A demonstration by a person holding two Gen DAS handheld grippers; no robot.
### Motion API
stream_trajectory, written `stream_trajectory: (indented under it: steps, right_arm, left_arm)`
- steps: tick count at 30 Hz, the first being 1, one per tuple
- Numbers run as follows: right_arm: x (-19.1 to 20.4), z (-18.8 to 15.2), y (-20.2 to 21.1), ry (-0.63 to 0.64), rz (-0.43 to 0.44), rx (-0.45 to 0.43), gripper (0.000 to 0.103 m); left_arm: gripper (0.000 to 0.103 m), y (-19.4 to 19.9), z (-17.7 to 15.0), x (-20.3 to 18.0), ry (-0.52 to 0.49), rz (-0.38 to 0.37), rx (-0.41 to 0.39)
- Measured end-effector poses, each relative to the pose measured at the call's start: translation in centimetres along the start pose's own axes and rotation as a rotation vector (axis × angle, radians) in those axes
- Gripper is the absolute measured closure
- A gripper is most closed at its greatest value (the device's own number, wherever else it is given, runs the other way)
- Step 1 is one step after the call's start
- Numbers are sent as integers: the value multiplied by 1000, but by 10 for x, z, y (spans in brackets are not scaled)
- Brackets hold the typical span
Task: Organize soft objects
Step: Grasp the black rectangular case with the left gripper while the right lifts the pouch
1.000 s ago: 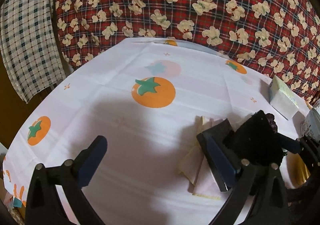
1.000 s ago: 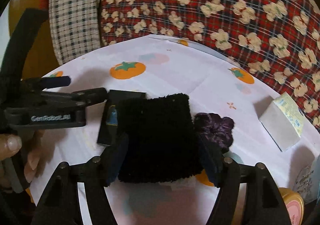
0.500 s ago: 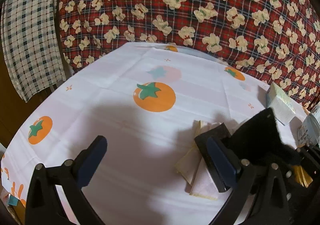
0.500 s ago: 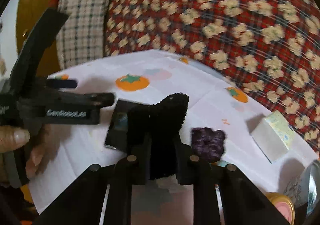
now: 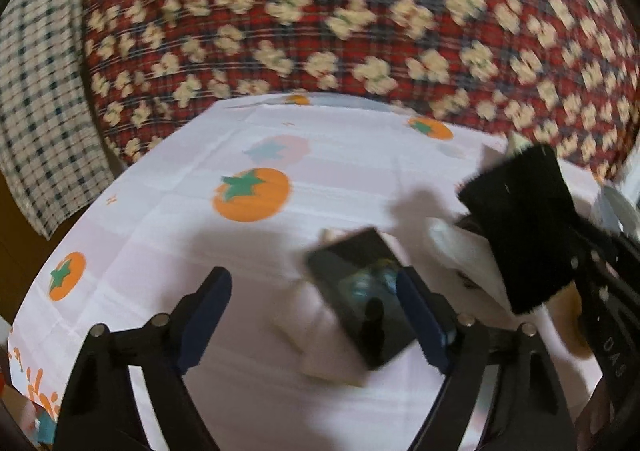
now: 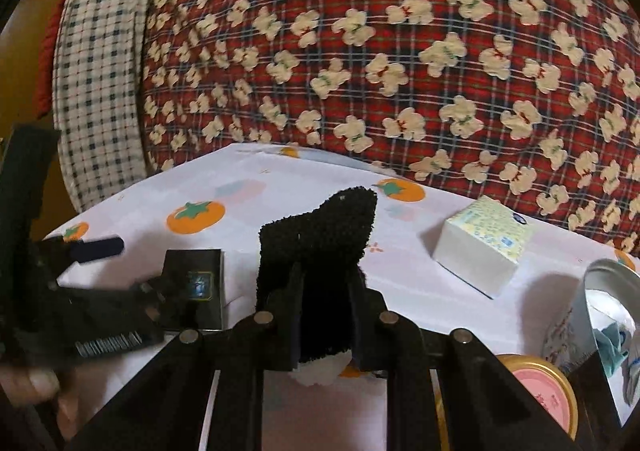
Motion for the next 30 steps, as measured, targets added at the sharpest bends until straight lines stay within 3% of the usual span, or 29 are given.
stream_trajectory:
  steps: [2,12,19,23,30]
  right_arm:
    - [-4,0,2,-20,-2,-10,83]
    - [-12,-2,7,-56,-1,-21,83]
    - [-11,-2,11,-72,10,-41,83]
    - [-12,-3,13,-76,14,-54,83]
    - [-15,-2,16,-79,19,-74,83]
  left_arm:
    - [27,-3,0,-10,-32,-5,24]
    - [25,-26,3,-36,-78,-21,131]
    - [74,-22,4,-29,-33,-64,121]
    - [85,-20,6,-19,19,-96,104]
    - [87,-5,7,-12,61,-111,18]
Point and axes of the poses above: each gripper's, at about its wrist camera, not at the fingertips, and y roughly against the way its jaws point, x to its left, z to its top, the point moved 2 cm from there along -y, roughly the way its jaws point, and after that the axes turned 11 degrees about z, right-handed, at the moved point
